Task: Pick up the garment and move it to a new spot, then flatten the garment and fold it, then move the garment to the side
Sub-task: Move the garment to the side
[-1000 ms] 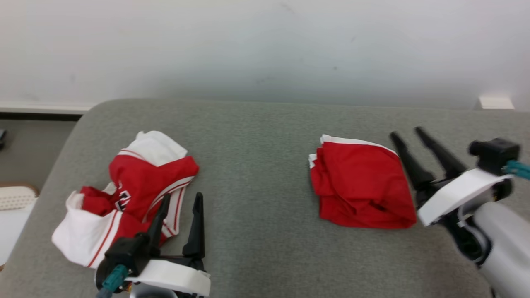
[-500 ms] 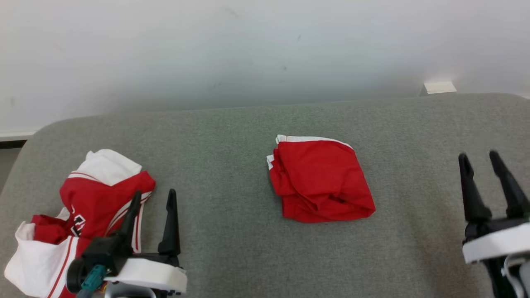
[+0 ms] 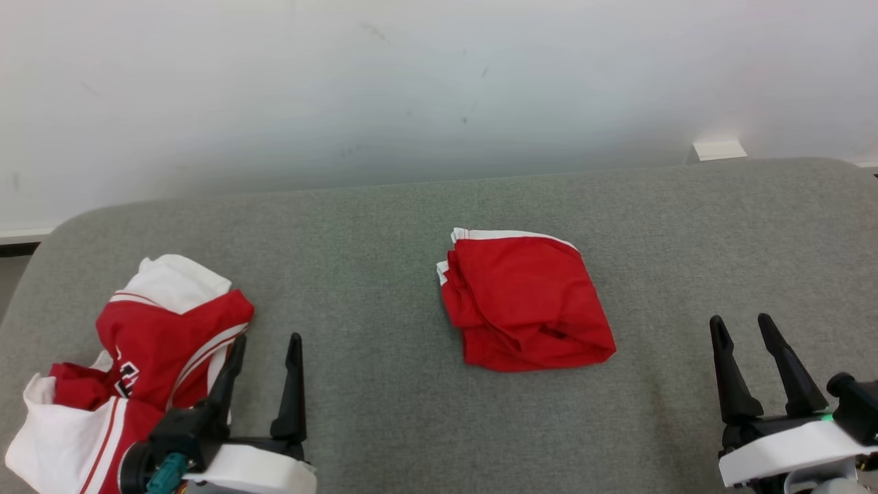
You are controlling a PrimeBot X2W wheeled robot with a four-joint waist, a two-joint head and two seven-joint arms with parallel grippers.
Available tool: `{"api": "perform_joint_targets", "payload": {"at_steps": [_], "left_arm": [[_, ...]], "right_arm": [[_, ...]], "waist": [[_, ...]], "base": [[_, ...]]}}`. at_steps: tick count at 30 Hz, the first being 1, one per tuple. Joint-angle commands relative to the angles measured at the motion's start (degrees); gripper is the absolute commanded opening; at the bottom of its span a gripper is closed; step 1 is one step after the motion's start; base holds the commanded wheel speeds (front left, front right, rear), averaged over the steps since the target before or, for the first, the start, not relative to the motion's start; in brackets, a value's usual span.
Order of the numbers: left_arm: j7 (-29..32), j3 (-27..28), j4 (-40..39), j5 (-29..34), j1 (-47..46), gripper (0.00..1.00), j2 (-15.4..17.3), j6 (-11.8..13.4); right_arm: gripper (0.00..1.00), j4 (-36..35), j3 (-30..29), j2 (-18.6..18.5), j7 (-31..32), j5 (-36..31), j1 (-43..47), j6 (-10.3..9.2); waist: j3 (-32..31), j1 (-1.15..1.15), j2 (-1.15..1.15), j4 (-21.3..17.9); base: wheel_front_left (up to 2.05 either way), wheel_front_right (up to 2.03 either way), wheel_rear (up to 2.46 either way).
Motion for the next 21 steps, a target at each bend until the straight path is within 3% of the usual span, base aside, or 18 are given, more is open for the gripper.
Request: {"api": "perform_joint_targets", "payload": {"at_steps": [1, 11, 21], "left_arm": [[0.0, -0.05, 0.05, 0.91, 0.57, 1.0, -0.01, -0.07], [0.0, -2.16, -0.28, 0.41, -2.13, 1.0, -0.56, -1.11], [0.0, -2.78, -0.78, -0.43, -3.95, 1.0, -0.75, -0.57]], "right_arm": [[1.0, 0.27, 0.23, -0.62, 0.19, 0.41, -1.2, -0.11], [1.0, 8.65, 4.4, -2.51, 14.76, 6.97, -13.6, -0.11], [1.0, 26.57, 2.61, -0.53, 29.75, 10.64, -27.51, -0.11]], "waist": [[0.03, 0.0, 0.0, 0.16], [3.23, 0.0, 0.0, 5.24], [7.2, 0.0, 0.0, 11.27]], "base": [[0.0, 0.0, 0.0], [0.0, 0.0, 0.0], [0.0, 0.0, 0.0]]}}
